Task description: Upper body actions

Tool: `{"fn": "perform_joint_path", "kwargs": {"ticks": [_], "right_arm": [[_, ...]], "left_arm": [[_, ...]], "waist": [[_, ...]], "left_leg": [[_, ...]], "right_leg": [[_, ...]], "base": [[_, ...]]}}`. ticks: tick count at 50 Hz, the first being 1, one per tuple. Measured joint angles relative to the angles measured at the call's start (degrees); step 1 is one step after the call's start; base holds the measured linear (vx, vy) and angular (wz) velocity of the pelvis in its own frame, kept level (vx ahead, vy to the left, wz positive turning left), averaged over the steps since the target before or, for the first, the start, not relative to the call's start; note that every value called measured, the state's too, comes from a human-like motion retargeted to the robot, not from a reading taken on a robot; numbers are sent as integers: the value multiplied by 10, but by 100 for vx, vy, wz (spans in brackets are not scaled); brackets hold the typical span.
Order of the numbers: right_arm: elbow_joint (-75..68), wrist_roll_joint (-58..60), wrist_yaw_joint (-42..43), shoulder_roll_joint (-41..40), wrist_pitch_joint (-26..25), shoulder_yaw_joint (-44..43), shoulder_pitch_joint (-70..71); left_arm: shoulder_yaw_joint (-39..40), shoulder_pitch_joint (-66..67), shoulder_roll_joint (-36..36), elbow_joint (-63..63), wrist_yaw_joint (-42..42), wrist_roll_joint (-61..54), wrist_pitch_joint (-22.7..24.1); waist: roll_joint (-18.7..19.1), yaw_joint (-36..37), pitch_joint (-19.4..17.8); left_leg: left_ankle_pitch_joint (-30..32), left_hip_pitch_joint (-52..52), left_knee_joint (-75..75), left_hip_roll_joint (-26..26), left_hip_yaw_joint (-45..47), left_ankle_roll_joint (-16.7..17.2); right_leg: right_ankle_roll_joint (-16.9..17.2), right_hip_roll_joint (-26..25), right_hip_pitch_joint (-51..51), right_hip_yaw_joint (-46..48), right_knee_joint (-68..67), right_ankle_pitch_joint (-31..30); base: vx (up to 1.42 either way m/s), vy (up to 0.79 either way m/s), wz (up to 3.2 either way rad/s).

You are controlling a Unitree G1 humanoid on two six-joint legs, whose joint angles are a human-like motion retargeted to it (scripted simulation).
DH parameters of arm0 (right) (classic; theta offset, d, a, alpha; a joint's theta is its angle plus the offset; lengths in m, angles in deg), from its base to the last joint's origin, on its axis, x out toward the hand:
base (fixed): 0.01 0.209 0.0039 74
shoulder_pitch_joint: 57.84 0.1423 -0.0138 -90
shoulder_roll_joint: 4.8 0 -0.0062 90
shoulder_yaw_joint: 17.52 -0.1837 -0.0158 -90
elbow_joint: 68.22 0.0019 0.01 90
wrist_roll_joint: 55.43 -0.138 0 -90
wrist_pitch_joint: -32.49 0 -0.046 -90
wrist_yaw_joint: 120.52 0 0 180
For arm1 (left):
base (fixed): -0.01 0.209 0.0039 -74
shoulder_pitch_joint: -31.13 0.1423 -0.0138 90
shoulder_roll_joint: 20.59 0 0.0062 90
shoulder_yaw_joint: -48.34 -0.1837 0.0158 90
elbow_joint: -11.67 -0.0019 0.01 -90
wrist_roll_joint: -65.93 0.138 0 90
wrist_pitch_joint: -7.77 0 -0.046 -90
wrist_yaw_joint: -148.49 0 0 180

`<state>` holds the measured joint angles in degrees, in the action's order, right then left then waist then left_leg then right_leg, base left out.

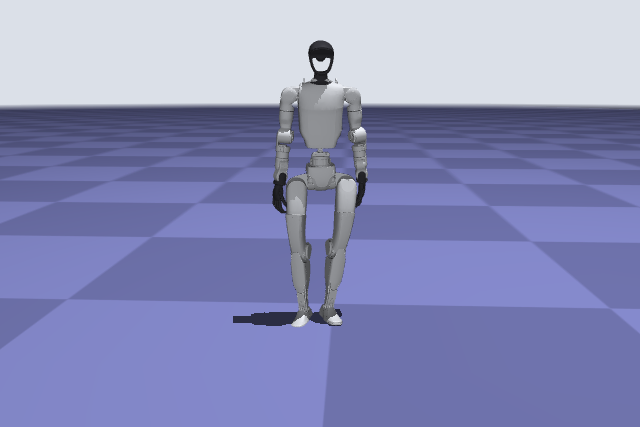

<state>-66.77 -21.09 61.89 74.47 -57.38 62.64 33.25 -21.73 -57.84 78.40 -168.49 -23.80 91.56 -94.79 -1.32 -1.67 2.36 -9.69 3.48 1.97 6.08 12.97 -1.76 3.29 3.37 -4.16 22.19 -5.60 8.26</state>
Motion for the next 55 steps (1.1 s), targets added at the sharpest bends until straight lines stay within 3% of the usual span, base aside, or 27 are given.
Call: {"fn": "perform_joint_path", "kwargs": {"ticks": [10, 18, 20, 23, 25, 26, 31, 38, 45, 47, 50, 53, 55], "right_arm": [[-44, 11, -13, 11, -28, -1, 12], [-36, 25, -18, 11, -32, -21, 6], [-33, 26, -26, 13, -33, -26, 4], [-26, 28, -41, 15, -37, -31, -1], [-20, 28, -48, 17, -32, -37, -5], [-17, 29, -52, 20, -29, -40, -8], [-10, 22, -52, 25, -24, -57, -15], [-35, -26, -57, 35, -6, -79, -36], [-27, 14, -53, 39, -18, -57, -8], [-20, 8, -48, 34, -13, -45, 5], [-15, -9, -52, 30, -1, -38, 20], [-12, -16, -60, 26, 10, -45, 15], [-18, -20, -60, 25, 18, -47, 6]], "left_arm": [[-29, -13, 14, 24, 0, -11, 9], [-59, -26, 28, 35, 0, 6, 22], [-58, -20, 34, 36, -3, 3, 28], [-47, -5, 41, 33, -21, -5, 38], [-41, 5, 42, 25, -29, -9, 41], [-40, 9, 42, 20, -28, -9, 41], [-22, 14, 28, -1, -5, 8, 26], [-15, 0, 4, 17, -2, 3, 16], [18, -17, 3, 32, 13, -42, 27], [28, -14, 0, 31, 18, -36, 27], [24, -16, -8, 17, 14, -27, 21], [11, -28, -22, -14, 6, -13, 7], [9, -35, -30, -29, -2, 0, -1]], "waist": [[5, -9, -18], [6, -11, -27], [9, -21, -23], [12, -24, -10], [26, -25, 0], [31, -28, 6], [41, -58, 25], [12, -28, 30], [7, -26, 15], [9, -22, 16], [9, -14, 7], [14, -27, -9], [4, -35, -12]], "left_leg": [[-20, 9, 42, -19, -4, 29], [-13, 46, 125, -22, -55, 96], [-31, 42, 126, -21, -73, 75], [-46, 22, 101, -63, 20, 45], [-32, 10, 69, -87, 49, 77], [-40, 7, 59, -87, 43, 78], [-32, -4, 14, -76, 37, 62], [-37, -14, 3, -48, 34, 46], [-45, -2, -3, -51, 52, 35], [-45, 5, -9, -56, 75, 34], [-45, 5, -14, -59, 101, 32], [-44, -6, -11, -60, 78, 30], [-47, -13, -6, -49, 62, 30]], "right_leg": [[-26, -18, 15, -1, 33, -1], [-35, -9, 19, 31, 50, -2], [-35, -7, 21, 44, 54, -3], [-35, -8, 19, 39, 57, -5], [-35, -25, 19, 32, 58, -3], [-34, -29, 20, 28, 59, -2], [-26, -36, 29, 26, 58, 4], [-12, -8, 32, 24, 41, 8], [21, 11, -22, 2, -43, 2], [39, 8, -55, -43, -82, -14], [40, -3, -76, -112, -103, -11], [7, 28, -34, -56, -49, 9], [36, 53, 7, 2, 4, -19]], "base": [[-5, -17, 19], [-8, -9, 46], [2, 0, 43], [7, 6, -15], [11, 7, -35], [15, 8, -23], [12, 12, 4], [11, 13, 1], [-6, 12, -32], [-12, 9, -101], [-11, 5, -66], [-6, -4, 56], [10, -6, 78]]}}
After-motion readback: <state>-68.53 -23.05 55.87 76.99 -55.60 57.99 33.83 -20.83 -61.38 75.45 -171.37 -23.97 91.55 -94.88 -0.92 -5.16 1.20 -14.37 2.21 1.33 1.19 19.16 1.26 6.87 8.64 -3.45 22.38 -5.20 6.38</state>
